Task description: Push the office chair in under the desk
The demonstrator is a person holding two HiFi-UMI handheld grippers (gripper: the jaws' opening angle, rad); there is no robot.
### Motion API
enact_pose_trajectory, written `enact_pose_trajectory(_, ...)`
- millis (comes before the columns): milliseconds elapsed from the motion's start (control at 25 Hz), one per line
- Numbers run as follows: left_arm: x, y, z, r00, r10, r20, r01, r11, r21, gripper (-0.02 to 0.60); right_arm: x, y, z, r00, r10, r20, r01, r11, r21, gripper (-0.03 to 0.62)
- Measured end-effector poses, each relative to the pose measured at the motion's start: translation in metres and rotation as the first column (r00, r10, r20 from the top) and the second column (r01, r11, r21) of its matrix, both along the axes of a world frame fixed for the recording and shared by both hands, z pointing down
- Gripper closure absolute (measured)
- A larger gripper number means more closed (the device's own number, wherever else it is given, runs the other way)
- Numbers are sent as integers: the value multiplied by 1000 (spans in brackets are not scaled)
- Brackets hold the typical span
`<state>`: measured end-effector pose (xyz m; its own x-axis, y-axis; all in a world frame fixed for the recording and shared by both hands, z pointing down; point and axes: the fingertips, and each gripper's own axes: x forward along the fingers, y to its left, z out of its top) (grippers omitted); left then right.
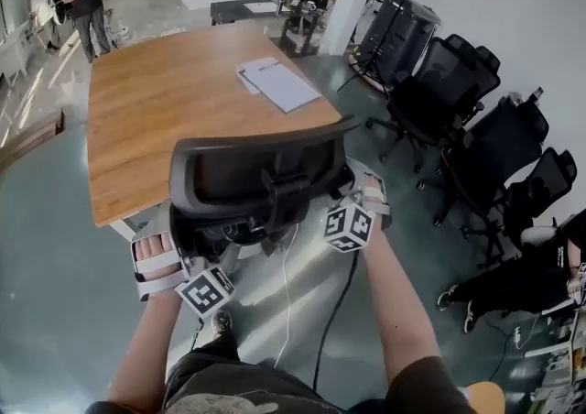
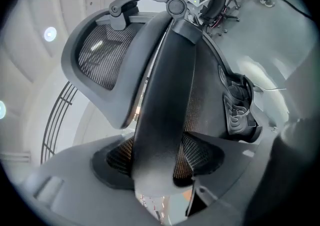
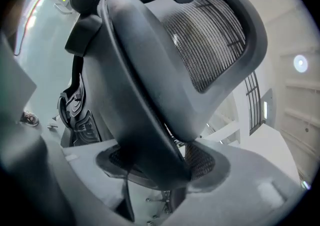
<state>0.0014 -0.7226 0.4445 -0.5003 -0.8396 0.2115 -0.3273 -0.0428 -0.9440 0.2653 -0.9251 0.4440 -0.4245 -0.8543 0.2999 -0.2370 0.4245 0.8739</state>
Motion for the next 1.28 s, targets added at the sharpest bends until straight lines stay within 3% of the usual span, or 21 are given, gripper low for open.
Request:
enact_pose_trajectory(640, -29, -35, -1, 998, -54, 16, 54, 999, 10, 268, -46, -55, -1, 998, -58, 2, 58, 998, 3, 319)
enact_pose_trajectory(1280, -40, -41, 0, 996, -88, -3, 88, 996, 14, 267, -63, -65, -2, 997, -76, 9, 76, 996, 50, 316)
